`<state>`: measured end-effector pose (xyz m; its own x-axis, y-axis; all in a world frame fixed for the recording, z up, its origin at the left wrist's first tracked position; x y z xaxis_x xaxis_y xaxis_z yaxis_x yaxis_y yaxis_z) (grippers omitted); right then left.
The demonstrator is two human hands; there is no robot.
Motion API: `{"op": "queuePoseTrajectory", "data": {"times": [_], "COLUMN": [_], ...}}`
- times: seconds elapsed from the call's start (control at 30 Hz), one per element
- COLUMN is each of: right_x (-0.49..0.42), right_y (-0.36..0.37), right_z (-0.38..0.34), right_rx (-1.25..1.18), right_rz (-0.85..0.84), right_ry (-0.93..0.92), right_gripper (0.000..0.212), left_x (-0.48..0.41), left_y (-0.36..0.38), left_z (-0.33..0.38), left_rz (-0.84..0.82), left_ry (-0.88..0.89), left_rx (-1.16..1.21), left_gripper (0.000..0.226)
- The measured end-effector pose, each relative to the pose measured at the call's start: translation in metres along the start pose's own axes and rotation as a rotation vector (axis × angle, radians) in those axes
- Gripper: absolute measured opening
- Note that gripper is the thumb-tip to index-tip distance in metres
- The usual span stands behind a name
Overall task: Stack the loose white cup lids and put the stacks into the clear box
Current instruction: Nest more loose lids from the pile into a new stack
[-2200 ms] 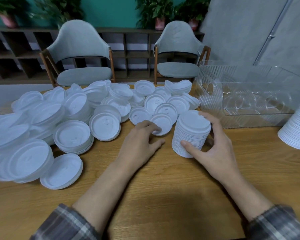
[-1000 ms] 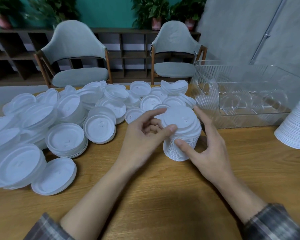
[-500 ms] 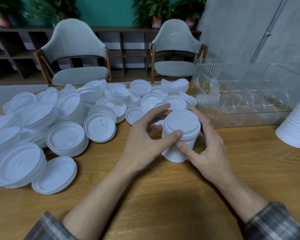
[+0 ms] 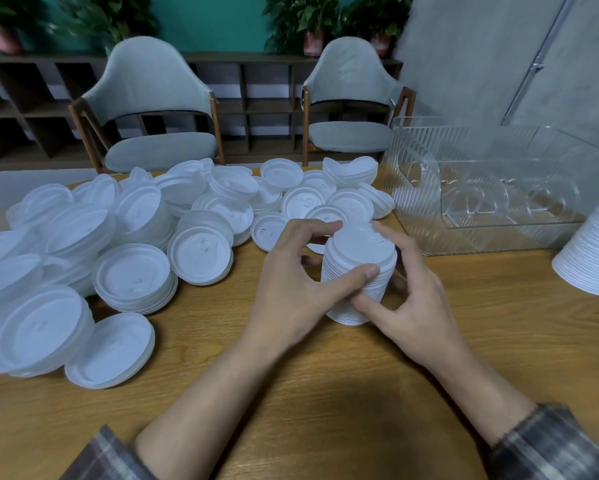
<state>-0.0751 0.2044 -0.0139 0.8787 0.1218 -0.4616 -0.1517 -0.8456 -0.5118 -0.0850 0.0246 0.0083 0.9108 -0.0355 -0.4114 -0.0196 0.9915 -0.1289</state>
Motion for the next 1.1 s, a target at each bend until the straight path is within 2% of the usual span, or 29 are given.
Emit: {"op": "queuePoseTrajectory", "data": {"times": [0.1, 0.2, 0.3, 0.43, 0.57, 0.77, 0.93, 1.1], "right_x": [0.000, -0.002, -0.003, -0.003, -0.002, -0.003, -0.004, -0.004], "right_y": [0.002, -0.002, -0.010, -0.017, -0.017, -0.016, -0.015, -0.016], "right_z": [0.001, 0.004, 0.008, 0.013, 0.013, 0.014, 0.015, 0.015], "right_rx": [0.002, 0.032, 0.033, 0.054, 0.064, 0.079, 0.088, 0.085], "right_rz": [-0.005, 0.037, 0.095, 0.149, 0.148, 0.147, 0.152, 0.146], "right_ry": [0.009, 0.020, 0.064, 0.107, 0.120, 0.121, 0.116, 0.126], "right_gripper": [0.087, 0.087, 0.085, 0.084, 0.086, 0.087, 0.086, 0.087], "left_x": [-0.002, -0.005, -0.008, -0.010, -0.017, -0.023, -0.024, -0.028], "left_y": [-0.004, -0.011, -0.016, -0.006, 0.003, 0.004, 0.005, 0.005], "left_z": [-0.004, -0.011, -0.026, -0.050, -0.053, -0.058, -0.056, -0.054], "left_rz": [-0.032, -0.021, -0.012, -0.208, -0.278, -0.199, -0.165, -0.076], "left_ry": [0.009, 0.007, 0.070, 0.120, 0.134, 0.047, 0.044, 0.096], "left_rx": [0.021, 0.025, -0.211, -0.517, -0.675, -0.751, -0.801, -0.870], "left_gripper": [0.052, 0.041, 0.030, 0.042, 0.047, 0.048, 0.045, 0.029]}}
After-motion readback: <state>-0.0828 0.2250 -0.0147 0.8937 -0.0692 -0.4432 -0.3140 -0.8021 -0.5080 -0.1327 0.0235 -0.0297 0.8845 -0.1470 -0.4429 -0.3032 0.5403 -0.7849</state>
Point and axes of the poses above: each hand's wrist, its own x-axis away from the middle knuckle, its own y-axis out of the palm, z = x × y, the point moved 3 cm from there along -x, towards the middle knuckle, and after that the axes turned 7 degrees about x, right-handed, at the moved point
